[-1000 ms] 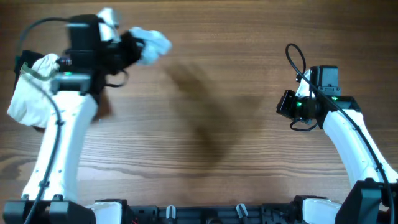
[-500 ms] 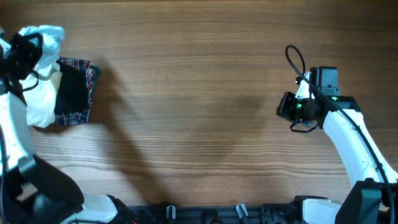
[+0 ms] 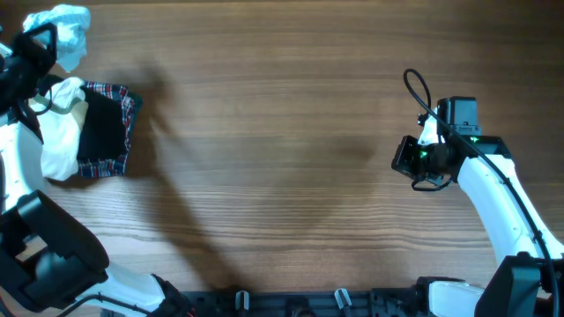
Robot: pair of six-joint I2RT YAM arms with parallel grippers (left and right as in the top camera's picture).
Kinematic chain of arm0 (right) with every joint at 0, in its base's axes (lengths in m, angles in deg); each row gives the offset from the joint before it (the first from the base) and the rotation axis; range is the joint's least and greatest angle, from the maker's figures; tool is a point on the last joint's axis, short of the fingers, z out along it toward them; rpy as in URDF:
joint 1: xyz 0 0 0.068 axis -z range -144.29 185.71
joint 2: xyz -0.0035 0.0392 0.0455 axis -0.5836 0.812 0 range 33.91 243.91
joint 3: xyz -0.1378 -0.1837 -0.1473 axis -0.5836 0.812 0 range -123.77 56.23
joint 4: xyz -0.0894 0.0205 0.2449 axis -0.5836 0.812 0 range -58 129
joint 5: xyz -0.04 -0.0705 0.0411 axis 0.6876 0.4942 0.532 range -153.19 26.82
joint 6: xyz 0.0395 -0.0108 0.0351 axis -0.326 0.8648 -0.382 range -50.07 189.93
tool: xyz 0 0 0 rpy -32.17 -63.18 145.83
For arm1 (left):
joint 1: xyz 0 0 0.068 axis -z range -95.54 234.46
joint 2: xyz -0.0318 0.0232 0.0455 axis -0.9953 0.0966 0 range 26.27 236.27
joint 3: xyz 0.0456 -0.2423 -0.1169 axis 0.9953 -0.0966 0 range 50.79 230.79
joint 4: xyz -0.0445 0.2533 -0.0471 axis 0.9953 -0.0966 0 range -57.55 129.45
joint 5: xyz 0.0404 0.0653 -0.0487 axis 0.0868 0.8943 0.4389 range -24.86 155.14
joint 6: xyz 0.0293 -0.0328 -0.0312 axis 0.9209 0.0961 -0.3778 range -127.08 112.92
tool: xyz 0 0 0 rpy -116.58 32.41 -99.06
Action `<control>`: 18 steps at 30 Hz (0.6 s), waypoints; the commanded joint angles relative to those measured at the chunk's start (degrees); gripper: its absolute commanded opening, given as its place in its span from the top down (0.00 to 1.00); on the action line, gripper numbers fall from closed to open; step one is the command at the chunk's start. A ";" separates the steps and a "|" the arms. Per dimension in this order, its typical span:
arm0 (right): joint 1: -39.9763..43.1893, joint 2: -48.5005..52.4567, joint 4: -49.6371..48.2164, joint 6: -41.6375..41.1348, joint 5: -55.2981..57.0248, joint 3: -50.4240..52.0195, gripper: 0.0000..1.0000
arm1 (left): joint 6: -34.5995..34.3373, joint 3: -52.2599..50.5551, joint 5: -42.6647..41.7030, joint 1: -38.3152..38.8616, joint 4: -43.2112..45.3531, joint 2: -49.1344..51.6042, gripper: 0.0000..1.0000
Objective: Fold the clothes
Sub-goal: 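Carry the folded pants with the left gripper onto the left clothes pile, then release the pants on the pile and lift the left gripper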
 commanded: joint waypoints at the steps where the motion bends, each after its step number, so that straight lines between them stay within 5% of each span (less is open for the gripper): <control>1: 0.15 -0.81 0.39 -0.28 0.90 -0.79 0.96 | 1.53 0.42 -0.07 0.09 0.04 0.39 0.96; 18: 0.15 -0.81 2.21 -1.79 0.87 -0.79 0.96 | 10.80 0.42 2.71 0.09 -0.57 3.96 0.96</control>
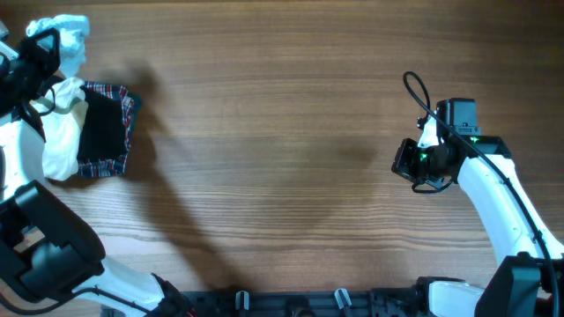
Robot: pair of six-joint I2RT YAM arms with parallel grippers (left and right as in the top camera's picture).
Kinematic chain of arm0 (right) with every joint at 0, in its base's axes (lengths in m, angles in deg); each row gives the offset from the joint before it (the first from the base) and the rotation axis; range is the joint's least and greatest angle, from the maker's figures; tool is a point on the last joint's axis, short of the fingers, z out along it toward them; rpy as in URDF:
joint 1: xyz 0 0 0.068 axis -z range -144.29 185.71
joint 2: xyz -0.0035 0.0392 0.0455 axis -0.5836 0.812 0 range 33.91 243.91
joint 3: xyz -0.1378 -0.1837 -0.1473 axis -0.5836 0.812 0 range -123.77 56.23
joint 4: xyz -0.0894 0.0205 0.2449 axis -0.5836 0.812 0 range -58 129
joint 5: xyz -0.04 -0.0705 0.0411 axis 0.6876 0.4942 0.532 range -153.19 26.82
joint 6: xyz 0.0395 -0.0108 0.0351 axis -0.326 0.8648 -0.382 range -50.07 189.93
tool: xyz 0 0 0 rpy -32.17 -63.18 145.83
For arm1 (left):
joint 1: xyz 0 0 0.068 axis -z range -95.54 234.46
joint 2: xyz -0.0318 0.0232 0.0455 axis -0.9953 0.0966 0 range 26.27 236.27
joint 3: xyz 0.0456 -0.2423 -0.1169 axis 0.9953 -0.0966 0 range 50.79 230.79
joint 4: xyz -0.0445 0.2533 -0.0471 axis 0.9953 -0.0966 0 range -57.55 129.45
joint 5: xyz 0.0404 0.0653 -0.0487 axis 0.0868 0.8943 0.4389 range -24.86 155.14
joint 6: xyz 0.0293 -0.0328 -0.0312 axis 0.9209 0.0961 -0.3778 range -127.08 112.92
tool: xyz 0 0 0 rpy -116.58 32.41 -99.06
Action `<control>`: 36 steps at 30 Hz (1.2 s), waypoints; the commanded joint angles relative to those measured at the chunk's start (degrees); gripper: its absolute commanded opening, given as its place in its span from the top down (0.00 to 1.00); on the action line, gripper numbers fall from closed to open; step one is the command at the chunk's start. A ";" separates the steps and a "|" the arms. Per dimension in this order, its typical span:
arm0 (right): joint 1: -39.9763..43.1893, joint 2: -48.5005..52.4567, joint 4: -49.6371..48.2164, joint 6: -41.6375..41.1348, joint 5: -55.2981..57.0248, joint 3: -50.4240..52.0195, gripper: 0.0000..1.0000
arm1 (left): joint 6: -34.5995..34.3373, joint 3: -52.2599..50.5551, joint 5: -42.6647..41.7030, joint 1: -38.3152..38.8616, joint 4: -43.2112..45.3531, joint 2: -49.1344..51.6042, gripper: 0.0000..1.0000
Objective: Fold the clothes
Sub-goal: 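Release the pants on the pile and lift the left gripper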
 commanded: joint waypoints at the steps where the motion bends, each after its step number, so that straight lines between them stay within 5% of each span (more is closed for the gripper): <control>1: 0.15 -0.81 0.15 -1.55 0.57 -0.79 0.96 | 6.21 0.44 0.92 0.09 -2.54 1.29 0.96; 5: 0.15 -0.81 0.31 -1.55 0.24 -0.79 0.96 | 11.34 0.44 1.44 -0.31 -10.54 1.51 0.96; 22: 0.15 -0.81 -1.29 -1.40 0.48 -0.79 0.95 | 9.97 0.44 1.51 -12.70 -38.77 -8.98 0.96; 29: 0.15 -0.81 -1.68 -1.29 0.48 -0.79 0.96 | 9.94 0.42 9.05 -13.03 -48.74 -9.35 0.94; 32: 0.15 -0.81 -1.66 -1.11 0.48 -0.79 0.96 | 9.27 0.42 13.81 -13.03 -52.85 -9.29 0.80; 34: 0.15 -0.81 -1.75 -0.42 0.48 -0.79 0.96 | 7.78 0.42 16.92 -13.03 -54.23 -9.29 0.49; 35: 0.15 -0.81 -1.75 0.11 0.48 -0.79 0.95 | 7.52 0.42 16.59 -13.03 -54.47 -9.29 0.00; 36: 0.15 -0.81 -1.73 0.17 0.50 -0.79 0.96 | 6.19 0.42 15.87 -13.03 -54.58 -9.33 0.00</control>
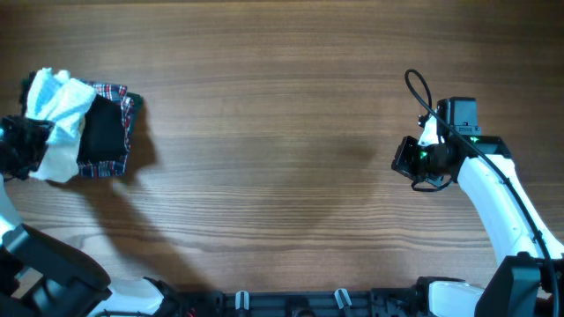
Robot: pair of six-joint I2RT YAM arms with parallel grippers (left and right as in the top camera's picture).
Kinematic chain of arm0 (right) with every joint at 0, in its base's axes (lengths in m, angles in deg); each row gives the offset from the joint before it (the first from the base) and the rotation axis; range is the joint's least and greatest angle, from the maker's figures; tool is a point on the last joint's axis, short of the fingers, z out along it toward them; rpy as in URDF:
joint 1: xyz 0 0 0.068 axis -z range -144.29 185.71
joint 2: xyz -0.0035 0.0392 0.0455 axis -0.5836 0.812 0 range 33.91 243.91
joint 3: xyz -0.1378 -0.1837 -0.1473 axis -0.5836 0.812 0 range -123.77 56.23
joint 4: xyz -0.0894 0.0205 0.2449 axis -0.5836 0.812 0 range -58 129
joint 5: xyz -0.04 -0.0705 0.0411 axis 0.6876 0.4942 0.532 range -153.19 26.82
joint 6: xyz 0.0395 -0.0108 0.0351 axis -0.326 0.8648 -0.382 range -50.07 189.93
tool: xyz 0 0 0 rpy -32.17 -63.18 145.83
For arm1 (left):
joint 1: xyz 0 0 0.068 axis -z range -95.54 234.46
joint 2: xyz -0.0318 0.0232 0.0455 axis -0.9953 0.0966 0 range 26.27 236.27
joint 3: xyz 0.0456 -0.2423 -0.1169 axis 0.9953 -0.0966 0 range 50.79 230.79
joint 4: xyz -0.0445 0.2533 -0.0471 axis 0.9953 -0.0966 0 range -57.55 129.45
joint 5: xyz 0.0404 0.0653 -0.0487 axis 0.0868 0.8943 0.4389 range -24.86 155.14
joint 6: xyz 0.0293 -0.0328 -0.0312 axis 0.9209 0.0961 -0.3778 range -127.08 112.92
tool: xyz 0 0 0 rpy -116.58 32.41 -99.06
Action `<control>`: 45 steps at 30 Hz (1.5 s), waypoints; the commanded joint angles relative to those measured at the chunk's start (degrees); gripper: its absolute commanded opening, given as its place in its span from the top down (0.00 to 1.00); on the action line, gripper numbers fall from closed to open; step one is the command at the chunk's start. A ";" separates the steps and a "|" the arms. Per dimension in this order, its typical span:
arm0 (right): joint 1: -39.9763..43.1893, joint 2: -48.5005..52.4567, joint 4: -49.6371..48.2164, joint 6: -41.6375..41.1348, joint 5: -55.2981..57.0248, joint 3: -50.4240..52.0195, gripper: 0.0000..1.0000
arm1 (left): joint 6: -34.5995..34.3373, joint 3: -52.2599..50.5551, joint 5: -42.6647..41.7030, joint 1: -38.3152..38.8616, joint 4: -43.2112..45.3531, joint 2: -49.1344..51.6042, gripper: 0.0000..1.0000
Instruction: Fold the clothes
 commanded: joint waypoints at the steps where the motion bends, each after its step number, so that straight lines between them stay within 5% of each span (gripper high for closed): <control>1: 0.15 -0.81 -0.11 1.20 0.50 -0.79 0.96 | -4.61 0.28 -0.50 -0.15 -0.50 -0.31 0.00; 8: 0.15 -1.81 -0.46 4.81 0.28 -0.92 0.94 | -4.35 0.28 -15.69 -0.20 0.31 -5.86 0.00; 12: 0.15 -8.66 -1.49 7.96 -4.24 -1.07 0.89 | 6.36 0.28 -26.29 3.06 -1.27 -15.74 0.00; 16: 0.15 -20.22 -6.49 8.85 -16.55 -1.07 0.80 | 18.86 0.28 -19.61 14.80 -9.11 -25.77 0.01; 21: 0.15 -35.93 -9.42 10.08 -21.05 -1.07 0.66 | 18.78 0.26 10.54 38.32 -13.79 -34.10 0.01; 24: 0.15 -44.09 -8.68 12.76 -21.14 -1.05 0.50 | 14.51 0.26 22.64 50.71 -16.26 -34.93 0.00; 31: 0.15 -47.76 -2.10 13.09 -20.92 -1.05 0.01 | 14.56 0.26 23.58 61.44 -16.41 -30.73 0.00; 45: 0.15 -47.67 -2.25 7.87 -20.92 -1.05 0.00 | 14.56 0.26 22.32 61.64 -15.78 -26.05 0.00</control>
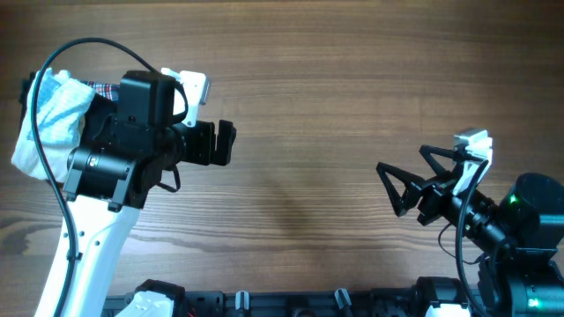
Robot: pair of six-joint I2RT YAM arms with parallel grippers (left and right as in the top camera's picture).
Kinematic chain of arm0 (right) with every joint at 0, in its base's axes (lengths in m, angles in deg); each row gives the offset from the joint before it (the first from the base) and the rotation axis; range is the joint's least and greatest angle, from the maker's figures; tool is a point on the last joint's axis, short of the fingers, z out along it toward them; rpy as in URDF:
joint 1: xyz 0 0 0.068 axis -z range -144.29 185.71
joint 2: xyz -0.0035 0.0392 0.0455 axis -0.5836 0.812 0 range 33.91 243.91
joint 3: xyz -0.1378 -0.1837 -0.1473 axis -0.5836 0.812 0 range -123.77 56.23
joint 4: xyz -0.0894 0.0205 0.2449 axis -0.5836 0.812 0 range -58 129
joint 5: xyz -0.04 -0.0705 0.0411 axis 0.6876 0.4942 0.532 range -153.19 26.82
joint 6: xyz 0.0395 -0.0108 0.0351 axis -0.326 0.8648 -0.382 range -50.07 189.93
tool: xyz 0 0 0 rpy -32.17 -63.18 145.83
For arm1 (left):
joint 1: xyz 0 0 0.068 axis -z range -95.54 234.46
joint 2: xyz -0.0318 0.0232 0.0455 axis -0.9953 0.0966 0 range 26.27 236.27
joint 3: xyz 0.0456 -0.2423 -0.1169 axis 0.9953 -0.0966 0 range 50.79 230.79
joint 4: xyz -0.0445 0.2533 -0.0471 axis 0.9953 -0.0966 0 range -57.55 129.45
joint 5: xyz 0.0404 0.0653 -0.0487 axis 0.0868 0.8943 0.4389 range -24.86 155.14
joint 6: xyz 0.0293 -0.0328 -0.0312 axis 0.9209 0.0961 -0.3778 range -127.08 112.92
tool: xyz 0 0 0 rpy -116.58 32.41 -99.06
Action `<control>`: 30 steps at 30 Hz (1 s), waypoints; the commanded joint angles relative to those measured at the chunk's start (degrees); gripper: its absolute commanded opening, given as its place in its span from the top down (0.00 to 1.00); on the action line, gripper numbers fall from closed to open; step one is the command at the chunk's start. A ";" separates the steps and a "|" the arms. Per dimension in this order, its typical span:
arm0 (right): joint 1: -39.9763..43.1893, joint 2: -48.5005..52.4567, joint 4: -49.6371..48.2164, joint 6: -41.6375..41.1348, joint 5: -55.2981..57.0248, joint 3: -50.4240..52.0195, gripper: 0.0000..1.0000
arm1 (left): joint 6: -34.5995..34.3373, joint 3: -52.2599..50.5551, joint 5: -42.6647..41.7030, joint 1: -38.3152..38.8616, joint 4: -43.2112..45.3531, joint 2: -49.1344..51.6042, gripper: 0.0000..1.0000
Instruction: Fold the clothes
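Observation:
The clothes lie in a pile at the far left. A crumpled white and pale-blue cloth (53, 101) is on top, and a strip of plaid garment (107, 88) shows beside it. My left arm hides the rest of the pile. My left gripper (217, 143) points right, past the pile, over bare wood. It is open and holds nothing. My right gripper (393, 188) hangs at the lower right and points left. Its fingers are spread wide and it is empty.
The wooden table (308, 79) fills the view. A black cable (53, 62) loops from the left arm over the pile. The right arm's base (524, 220) sits in the bottom right corner.
My left gripper was at the table's left edge against the pile and is now right of the pile, empty. My right gripper has moved down and sits nearer the front edge, fingers spread.
First my left gripper held the pale-blue and white cloth up at the far left corner, above the plaid and black garment. Later the cloth lay on top of that garment with my gripper beside it. Now both grippers are off the clothes and empty.

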 commanded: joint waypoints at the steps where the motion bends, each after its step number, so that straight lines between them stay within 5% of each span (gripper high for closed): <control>1: 0.13 -0.04 -0.46 -6.14 -0.90 -0.44 0.00 | -0.76 0.26 0.72 0.33 0.11 0.15 0.00; 11: 0.13 0.00 -3.50 -6.38 8.35 -0.42 0.01 | -0.76 0.26 0.72 0.33 0.13 0.15 0.00; 16: 0.07 -2.45 -6.60 9.11 9.07 0.83 0.01 | -0.76 0.26 0.72 0.33 0.13 0.15 0.00; 20: 0.07 -11.02 -7.50 17.20 9.27 7.98 0.01 | -0.76 0.26 0.72 0.33 0.13 0.15 0.00; 30: 0.00 -34.16 -8.00 17.38 9.05 30.93 0.00 | -0.76 0.26 0.72 0.33 0.13 0.15 0.00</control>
